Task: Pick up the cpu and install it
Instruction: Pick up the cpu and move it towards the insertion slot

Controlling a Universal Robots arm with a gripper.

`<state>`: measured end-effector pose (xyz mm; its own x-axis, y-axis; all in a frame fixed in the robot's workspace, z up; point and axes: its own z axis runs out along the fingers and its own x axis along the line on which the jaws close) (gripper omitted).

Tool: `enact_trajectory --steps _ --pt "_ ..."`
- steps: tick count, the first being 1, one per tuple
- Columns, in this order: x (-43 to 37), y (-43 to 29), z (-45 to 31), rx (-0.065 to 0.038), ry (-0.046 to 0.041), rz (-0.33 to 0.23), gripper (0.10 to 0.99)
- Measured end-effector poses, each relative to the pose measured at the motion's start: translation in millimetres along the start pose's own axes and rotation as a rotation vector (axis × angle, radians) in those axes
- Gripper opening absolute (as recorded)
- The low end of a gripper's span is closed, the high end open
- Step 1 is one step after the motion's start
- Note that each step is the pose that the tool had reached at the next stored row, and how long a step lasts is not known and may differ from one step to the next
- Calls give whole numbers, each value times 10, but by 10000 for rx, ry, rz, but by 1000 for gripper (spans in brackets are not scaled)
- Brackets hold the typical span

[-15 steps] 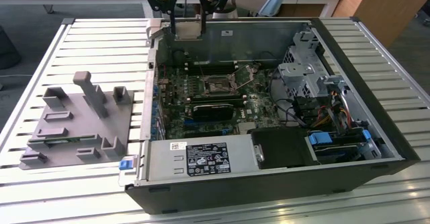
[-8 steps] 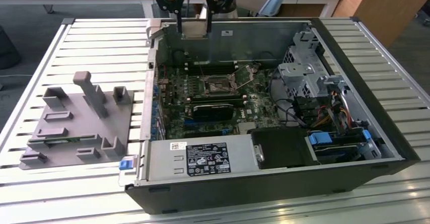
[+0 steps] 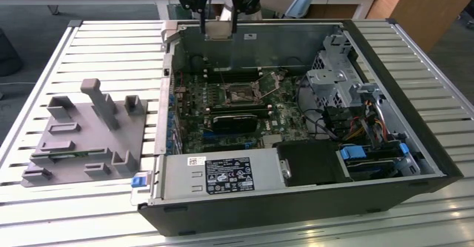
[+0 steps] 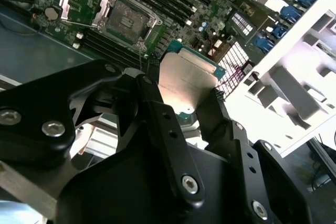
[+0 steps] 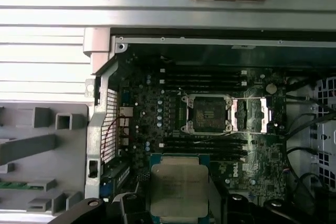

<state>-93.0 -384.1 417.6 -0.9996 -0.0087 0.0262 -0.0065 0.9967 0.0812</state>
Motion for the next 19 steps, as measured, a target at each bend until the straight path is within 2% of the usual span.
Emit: enact_trajectory --steps 7,19 --pt "-44 86 20 0 -36 -4 533" --pt "-222 210 39 0 -60 -3 533"
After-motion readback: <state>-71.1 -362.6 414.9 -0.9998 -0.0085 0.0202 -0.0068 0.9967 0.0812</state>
